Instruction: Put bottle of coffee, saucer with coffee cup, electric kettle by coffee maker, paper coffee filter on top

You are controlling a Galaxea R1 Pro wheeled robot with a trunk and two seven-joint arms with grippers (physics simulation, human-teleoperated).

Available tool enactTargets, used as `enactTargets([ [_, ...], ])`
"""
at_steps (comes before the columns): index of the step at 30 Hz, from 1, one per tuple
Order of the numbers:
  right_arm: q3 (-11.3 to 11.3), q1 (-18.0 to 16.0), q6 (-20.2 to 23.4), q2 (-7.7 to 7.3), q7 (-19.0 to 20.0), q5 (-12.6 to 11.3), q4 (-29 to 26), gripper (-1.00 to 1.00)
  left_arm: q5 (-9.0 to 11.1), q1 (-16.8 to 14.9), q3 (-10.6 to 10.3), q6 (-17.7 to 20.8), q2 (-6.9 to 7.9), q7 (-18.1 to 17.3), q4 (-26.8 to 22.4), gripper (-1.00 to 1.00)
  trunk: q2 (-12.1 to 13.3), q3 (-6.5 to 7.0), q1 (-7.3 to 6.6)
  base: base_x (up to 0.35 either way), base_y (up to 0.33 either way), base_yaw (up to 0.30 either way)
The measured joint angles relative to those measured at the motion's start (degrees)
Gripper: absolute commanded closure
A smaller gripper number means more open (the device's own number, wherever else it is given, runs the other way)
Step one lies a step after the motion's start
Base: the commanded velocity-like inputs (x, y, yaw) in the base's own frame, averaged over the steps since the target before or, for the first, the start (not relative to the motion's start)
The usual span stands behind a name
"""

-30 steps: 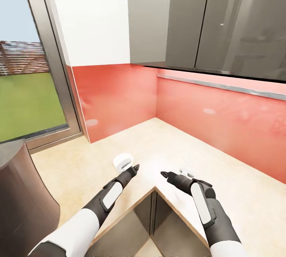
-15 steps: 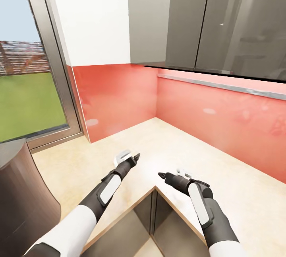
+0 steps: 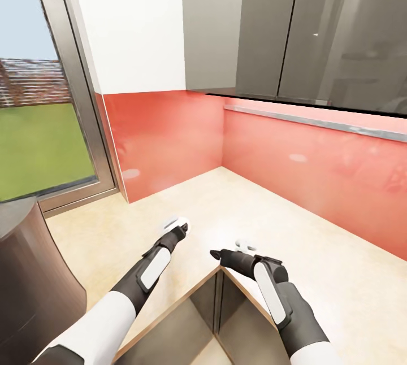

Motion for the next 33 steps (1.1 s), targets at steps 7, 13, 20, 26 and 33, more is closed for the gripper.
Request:
enactTargets([
  [7, 0.17, 0.0, -2.05, -0.04, -0.01, 0.05, -0.25, -1.0, -0.03, -0.05, -0.48, 0.06, 0.07, 0.0, -0.87, -1.0, 0.0, 0.0, 0.0, 0.0, 0.0, 0.0],
  [13, 1.13, 0.0, -2.51, -0.04, -0.24, 0.04, -1.96, -1.0, -0.02, 0.26, -0.54, 0.26, 1.29, -0.16, -3.72, -1.0, 0.0, 0.0, 0.0, 0.0, 0.0, 0.0],
  [20, 1.54, 0.0, -2.56, -0.05, -0.28, 0.06, -5.26, -1.0, -0.06, 0.72, -1.33, 0.44, 2.0, -2.37, -5.0, -1.0, 0.0, 0.0, 0.0, 0.0, 0.0, 0.0],
  [26, 1.61, 0.0, -2.57, -0.05, -0.28, 0.08, -5.56, -1.0, -0.08, 0.76, -2.53, 0.5, 2.1, -3.14, -5.18, -1.0, 0.0, 0.0, 0.0, 0.013, 0.001, 0.0],
  [33, 1.63, 0.0, -2.58, -0.05, -0.28, 0.07, -5.68, -1.0, -0.08, 0.76, -2.81, 0.49, 2.12, -3.33, -5.22, -1.0, 0.0, 0.0, -0.01, 0.136, 0.08, 0.038],
])
